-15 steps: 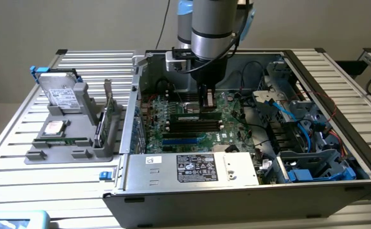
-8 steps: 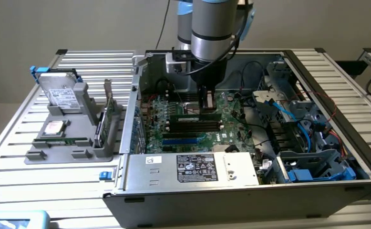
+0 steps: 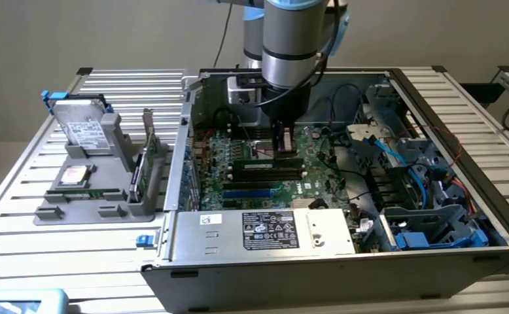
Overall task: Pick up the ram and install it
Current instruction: 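Insert the ram into the slot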
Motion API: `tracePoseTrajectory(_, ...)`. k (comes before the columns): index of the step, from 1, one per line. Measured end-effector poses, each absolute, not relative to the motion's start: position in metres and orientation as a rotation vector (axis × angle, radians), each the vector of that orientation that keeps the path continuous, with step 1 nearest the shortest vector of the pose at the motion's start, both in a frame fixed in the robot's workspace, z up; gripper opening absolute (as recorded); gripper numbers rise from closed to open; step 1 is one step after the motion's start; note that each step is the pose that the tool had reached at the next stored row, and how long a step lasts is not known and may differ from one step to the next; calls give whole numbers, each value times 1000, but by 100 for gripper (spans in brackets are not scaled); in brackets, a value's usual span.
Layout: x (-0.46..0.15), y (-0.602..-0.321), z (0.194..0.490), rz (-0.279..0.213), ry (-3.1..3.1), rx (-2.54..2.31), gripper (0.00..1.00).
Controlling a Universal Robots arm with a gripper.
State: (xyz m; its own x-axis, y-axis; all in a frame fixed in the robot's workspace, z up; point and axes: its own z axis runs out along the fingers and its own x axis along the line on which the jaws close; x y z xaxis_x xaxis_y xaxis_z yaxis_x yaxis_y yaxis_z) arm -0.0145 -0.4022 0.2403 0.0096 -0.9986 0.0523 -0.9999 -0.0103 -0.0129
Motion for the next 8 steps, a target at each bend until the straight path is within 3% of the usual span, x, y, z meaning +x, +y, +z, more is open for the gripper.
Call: tracePoseTrajectory(8,-14,-402,235,77,-2188,2210,13)
